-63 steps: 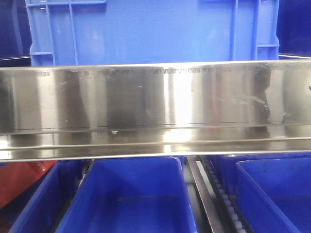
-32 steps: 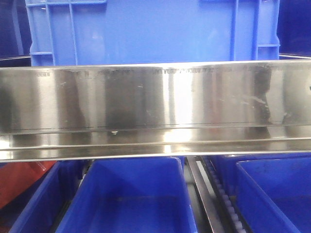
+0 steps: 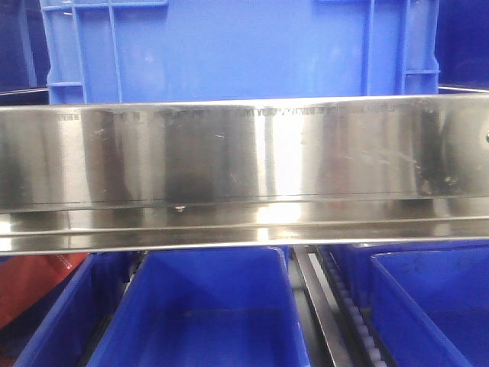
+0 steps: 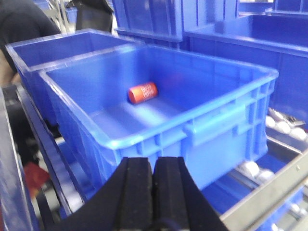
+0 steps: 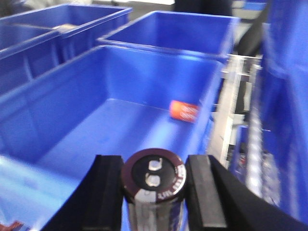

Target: Place cylindrical capacitor in blue bin on shelf

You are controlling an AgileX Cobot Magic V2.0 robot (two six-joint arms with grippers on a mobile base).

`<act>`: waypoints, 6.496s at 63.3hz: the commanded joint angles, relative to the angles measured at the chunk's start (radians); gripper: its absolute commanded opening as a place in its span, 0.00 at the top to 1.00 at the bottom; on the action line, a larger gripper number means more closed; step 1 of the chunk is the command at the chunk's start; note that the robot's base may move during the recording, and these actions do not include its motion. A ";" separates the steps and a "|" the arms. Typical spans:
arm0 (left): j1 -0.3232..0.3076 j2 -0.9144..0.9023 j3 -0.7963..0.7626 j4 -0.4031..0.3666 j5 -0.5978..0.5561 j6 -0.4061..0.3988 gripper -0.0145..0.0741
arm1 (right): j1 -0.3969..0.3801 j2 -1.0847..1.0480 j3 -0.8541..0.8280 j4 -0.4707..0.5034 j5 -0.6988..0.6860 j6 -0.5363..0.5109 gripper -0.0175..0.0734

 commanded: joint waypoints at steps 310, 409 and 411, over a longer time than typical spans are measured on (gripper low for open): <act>0.485 -0.640 1.044 0.082 -0.638 -0.123 0.96 | 0.103 -0.435 0.680 -0.101 -0.403 -0.048 0.98; 0.485 -0.640 1.044 0.089 -0.654 -0.123 0.96 | -0.315 -0.948 1.324 -0.140 -0.624 0.129 0.98; 0.485 -0.640 1.044 0.089 -0.654 -0.123 0.96 | -0.323 -0.965 1.341 -0.161 -0.624 0.147 0.98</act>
